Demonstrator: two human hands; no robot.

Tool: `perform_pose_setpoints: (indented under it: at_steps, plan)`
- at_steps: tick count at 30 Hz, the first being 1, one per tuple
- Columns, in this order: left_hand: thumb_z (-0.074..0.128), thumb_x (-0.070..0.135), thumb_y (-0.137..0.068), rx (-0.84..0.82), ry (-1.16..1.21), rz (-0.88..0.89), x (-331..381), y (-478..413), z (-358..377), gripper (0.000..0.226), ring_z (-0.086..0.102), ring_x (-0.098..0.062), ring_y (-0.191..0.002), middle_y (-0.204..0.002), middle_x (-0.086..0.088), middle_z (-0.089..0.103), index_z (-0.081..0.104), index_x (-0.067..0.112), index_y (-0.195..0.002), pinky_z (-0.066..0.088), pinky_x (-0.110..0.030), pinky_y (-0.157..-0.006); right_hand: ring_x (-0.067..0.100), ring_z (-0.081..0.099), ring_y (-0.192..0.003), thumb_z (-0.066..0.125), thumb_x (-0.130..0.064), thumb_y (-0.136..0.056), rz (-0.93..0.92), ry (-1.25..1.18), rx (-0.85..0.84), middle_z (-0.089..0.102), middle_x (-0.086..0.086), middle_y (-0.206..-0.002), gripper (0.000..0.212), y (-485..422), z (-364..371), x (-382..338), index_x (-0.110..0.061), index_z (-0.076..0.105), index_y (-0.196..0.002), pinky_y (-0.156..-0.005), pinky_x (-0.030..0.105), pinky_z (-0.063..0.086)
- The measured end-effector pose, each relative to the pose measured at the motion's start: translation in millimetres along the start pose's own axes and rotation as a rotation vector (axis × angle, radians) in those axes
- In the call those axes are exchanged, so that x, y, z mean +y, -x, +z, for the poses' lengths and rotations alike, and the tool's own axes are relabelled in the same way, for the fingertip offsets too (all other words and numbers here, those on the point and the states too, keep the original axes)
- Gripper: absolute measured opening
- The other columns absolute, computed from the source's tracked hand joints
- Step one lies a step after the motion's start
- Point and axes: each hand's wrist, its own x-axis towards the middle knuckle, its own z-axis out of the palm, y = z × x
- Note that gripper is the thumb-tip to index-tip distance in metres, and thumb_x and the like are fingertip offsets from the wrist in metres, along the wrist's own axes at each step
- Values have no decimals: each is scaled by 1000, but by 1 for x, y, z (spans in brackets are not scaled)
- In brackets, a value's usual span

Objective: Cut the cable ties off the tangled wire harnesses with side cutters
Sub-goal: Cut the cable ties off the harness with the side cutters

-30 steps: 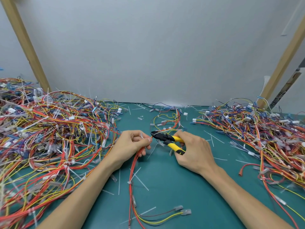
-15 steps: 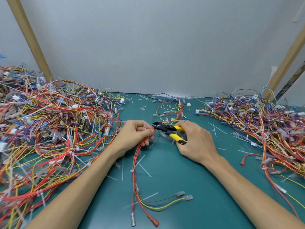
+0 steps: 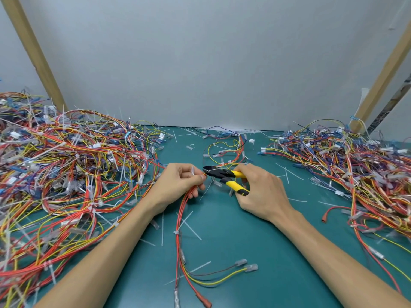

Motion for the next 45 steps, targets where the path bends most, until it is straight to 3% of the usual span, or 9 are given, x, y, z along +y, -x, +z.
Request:
perform_pose_setpoints:
  at_steps: [9, 17, 22, 30, 36, 42, 45]
  plan:
    - [65, 6, -91, -3, -19, 7, -2, -1, 0, 11, 54, -13, -45, -65, -9, 68, 66, -5, -88, 44, -19, -44, 18, 54, -67, 60, -40, -73, 35, -34, -19, 54, -9, -64, 19, -1, -1, 3, -26, 53, -83, -61, 32, 49]
    - [64, 6, -91, -1, -25, 15, -4, -3, -2, 12, 54, -13, -44, -65, -9, 68, 65, -5, -88, 44, -19, -44, 15, 54, -80, 61, -43, -76, -15, -64, -11, 57, -10, -83, 26, -2, 2, 3, -33, 55, -99, -65, 31, 46]
    - [65, 6, -91, -8, -27, 14, -5, -3, -1, 11, 54, -13, -45, -66, -10, 69, 66, -4, -87, 44, -19, -44, 17, 48, -67, 53, -46, -71, -7, -24, -28, 51, -11, -69, 22, -1, 1, 3, -30, 45, -83, -56, 29, 37]
    - [65, 6, -91, -16, -29, 16, -6, -4, -2, 8, 55, -13, -45, -66, -10, 69, 67, 0, -86, 45, -19, -45, 21, 50, -64, 57, -43, -72, 17, -30, -21, 52, -8, -63, 19, -2, 0, 3, -27, 47, -78, -57, 30, 45]
    - [65, 6, -91, -15, -22, 8, -4, -4, -1, 8, 54, -12, -44, -66, -9, 69, 66, -1, -87, 44, -19, -45, 19, 51, -66, 57, -43, -73, 11, -21, -22, 50, -10, -65, 20, 0, 1, 4, -29, 47, -82, -57, 30, 44]
    - [64, 4, -91, -7, 24, 0, -4, -5, -3, 10, 54, -11, -44, -64, -8, 68, 65, -5, -90, 44, -18, -44, 17, 53, -81, 65, -37, -75, -24, -28, 24, 56, -13, -85, 30, -2, 3, 3, -30, 56, -103, -64, 28, 40]
    - [63, 4, -91, -22, 26, -5, -5, -5, -4, 8, 54, -11, -44, -65, -8, 68, 65, -4, -89, 44, -18, -44, 16, 51, -73, 64, -39, -74, -18, -30, 14, 55, -12, -76, 21, -1, 2, 3, -31, 55, -92, -60, 28, 39]
